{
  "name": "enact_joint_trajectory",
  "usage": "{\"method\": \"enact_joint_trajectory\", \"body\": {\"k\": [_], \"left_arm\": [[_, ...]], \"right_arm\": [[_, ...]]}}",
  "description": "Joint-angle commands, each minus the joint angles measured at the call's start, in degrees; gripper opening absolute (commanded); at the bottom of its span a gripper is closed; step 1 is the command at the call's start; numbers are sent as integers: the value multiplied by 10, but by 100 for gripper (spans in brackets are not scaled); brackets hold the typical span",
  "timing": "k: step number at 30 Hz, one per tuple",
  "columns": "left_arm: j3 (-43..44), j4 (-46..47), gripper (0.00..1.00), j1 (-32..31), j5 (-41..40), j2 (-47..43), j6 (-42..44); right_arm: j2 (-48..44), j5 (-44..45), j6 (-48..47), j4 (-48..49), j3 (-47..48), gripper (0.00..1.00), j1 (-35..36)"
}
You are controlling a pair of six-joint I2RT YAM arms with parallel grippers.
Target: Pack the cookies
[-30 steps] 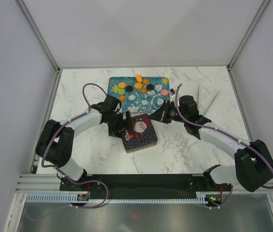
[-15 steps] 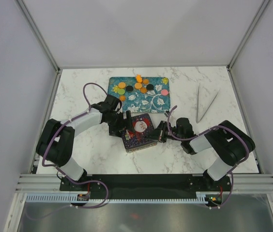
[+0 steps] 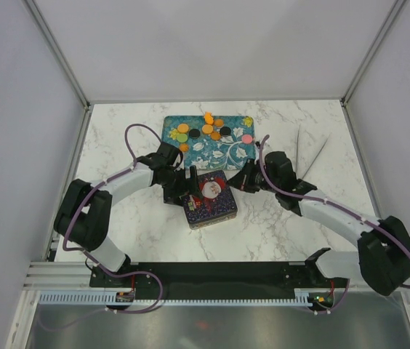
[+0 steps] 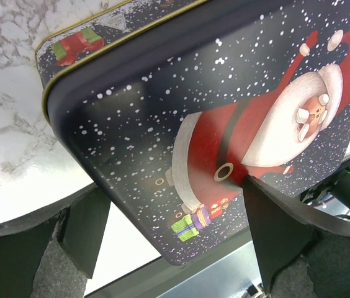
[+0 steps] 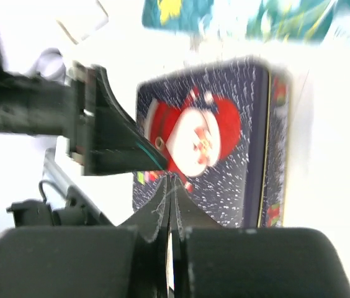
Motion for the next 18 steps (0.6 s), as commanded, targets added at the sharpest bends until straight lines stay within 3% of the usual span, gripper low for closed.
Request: {"method": "enact_joint_trajectory", "body": {"k": [1, 9, 18], "left_arm": [[3, -11, 93, -1, -79, 1, 37], [24, -25, 96, -2, -82, -24, 43], [36, -29, 95, -2, -80, -18, 44]], "right_arm": [[-61, 99, -104, -223, 94, 0, 0], [-48, 292, -159, -420, 239, 0, 103], [18, 344, -161, -432, 248, 0, 180]]}}
